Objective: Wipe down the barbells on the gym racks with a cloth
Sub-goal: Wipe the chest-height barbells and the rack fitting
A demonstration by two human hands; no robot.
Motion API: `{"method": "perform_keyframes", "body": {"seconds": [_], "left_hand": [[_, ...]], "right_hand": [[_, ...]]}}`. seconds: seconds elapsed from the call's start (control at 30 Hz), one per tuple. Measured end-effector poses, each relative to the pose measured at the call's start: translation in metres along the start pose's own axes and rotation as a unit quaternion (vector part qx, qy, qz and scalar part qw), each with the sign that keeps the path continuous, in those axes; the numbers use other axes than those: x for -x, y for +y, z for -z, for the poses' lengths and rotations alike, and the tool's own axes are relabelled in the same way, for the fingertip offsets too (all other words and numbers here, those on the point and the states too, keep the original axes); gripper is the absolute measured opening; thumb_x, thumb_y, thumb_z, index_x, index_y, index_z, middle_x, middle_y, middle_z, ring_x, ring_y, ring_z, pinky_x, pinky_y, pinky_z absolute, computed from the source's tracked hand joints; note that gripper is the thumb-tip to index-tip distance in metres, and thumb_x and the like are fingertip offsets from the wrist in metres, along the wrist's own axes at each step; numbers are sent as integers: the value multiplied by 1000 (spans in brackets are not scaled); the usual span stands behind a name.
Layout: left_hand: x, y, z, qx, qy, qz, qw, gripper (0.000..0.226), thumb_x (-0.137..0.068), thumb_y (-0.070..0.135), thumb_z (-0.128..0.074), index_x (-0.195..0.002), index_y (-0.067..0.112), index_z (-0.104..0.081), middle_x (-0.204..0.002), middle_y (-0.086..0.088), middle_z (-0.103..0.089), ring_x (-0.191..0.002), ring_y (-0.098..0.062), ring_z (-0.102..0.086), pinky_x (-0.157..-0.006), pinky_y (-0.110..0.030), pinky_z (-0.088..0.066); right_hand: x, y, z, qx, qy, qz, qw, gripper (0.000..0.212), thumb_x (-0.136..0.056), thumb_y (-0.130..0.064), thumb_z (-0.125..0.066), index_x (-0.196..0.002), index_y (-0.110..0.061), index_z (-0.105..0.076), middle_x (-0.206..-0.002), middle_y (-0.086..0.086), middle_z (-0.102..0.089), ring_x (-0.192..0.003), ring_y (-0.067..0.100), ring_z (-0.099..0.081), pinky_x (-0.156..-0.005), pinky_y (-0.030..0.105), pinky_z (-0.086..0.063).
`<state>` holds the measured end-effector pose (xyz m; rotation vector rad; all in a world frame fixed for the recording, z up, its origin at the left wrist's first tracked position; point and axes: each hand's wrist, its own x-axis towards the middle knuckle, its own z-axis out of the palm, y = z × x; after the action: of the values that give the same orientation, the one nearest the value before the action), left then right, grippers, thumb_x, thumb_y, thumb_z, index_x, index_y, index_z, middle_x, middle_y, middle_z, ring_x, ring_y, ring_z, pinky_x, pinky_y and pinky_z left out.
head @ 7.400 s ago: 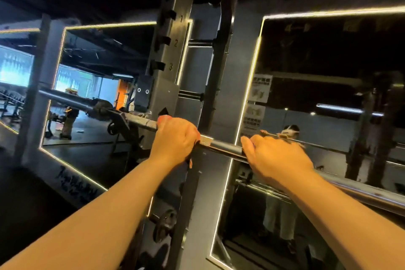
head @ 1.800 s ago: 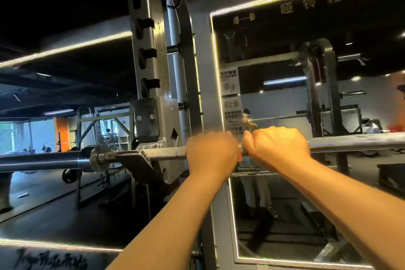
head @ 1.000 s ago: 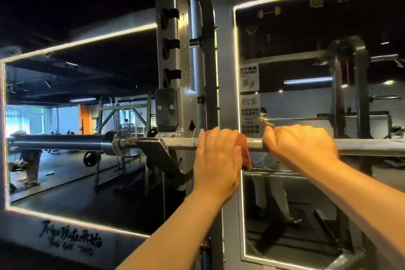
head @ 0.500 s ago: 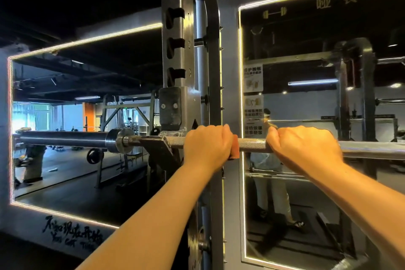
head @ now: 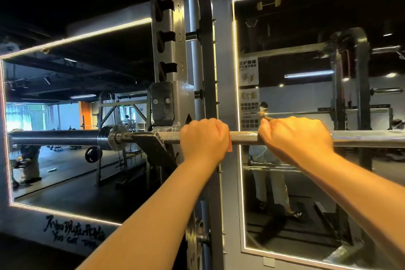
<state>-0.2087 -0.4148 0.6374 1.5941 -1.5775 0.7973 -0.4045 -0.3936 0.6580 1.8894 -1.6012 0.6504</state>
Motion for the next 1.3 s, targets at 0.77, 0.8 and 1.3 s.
{"method": "perform_keyframes", "body": {"seconds": [0.77, 0.8, 1.3], "left_hand": [[-5, 38, 11, -148, -34, -160, 975, 26, -104, 38, -42, -84, 20, -42, -72, 2, -44, -68, -20, -50, -62, -34, -38], [-2, 34, 6, -132, -2, -144, 981, 29, -103, 40, -41, -80, 22, -41, -68, 4, -42, -64, -18, -47, -60, -32, -35], [60, 47, -35, 103, 116, -50, 987, 52, -106, 38, -23, -147, 11, -42, -149, -6, -44, -149, -30, -29, -124, -61, -10]], "right_hand": [[-1, 3, 2, 15, -20, 51, 998, 40, -109, -44, -25, -124, -19, -54, -89, 3, -62, -82, 22, -66, -78, 41, -60], [0, 4, 1, 23, -11, 59, 998, 36, -109, -43, -29, -124, -20, -53, -89, 3, -61, -81, 22, -66, -78, 41, -60], [-12, 30, 2, 22, -74, 108, 991, 37, -106, -50, -31, -120, -19, -46, -87, 1, -60, -78, 19, -61, -76, 39, -56]]}}
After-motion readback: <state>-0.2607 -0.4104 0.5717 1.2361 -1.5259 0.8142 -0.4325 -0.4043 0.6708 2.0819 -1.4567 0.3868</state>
